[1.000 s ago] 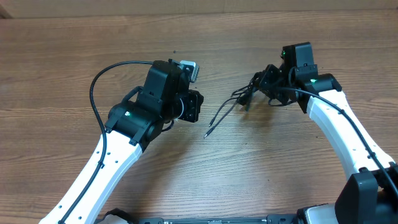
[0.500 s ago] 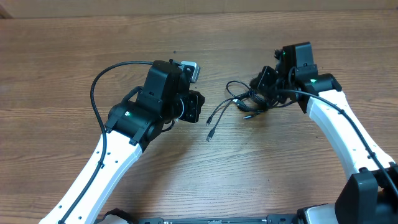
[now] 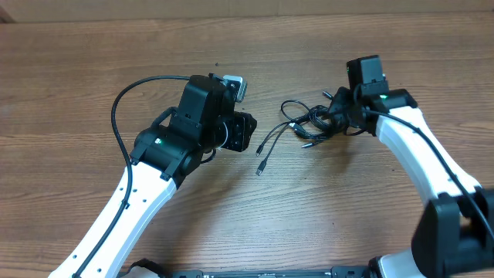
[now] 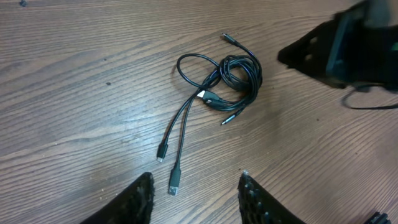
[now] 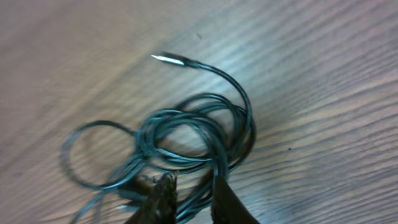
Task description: Untangle cables
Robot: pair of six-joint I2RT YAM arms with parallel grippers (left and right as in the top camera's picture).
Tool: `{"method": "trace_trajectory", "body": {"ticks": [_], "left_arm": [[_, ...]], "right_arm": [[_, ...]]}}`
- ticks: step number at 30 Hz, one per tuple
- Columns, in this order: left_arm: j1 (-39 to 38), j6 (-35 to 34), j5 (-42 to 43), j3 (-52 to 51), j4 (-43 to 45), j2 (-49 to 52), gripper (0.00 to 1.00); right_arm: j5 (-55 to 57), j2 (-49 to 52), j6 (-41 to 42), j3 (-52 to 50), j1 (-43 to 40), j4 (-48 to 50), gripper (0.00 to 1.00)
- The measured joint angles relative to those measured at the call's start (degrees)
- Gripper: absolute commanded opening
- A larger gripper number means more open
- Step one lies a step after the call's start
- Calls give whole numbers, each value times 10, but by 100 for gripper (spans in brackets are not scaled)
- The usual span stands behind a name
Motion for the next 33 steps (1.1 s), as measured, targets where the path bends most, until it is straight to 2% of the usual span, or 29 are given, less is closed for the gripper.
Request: {"method": "trace_trajectory", "body": {"ticks": [4,7,9,10,12,19,22,29,33], "left_arm": [[0,-1,-1,0,0,0,66],[0,-3,-2,0,0,0,68],[0,-4,-2,0,0,0,70],[0,-4,-2,0,0,0,71],[0,-4,-2,0,0,0,75],[0,-5,-4,0,0,0,77],[0,-5,-4,0,0,0,77],[0,-5,-4,0,0,0,77],[0,-5,-4,0,0,2,77]], "right_arm": [[5,52,0,0,0,1,21],[6,78,0,0,0,1,21],[6,82,0,0,0,2,32],[6,82,1,0,0,3,43],[7,82,-1,0,0,6,50],[8,82,-4,-7,0,24,49],[8,82,-4,-20,0,36,42],[5,82,-3,-46,0,66,41],[6,82,-4,-67,0,89,33]]}}
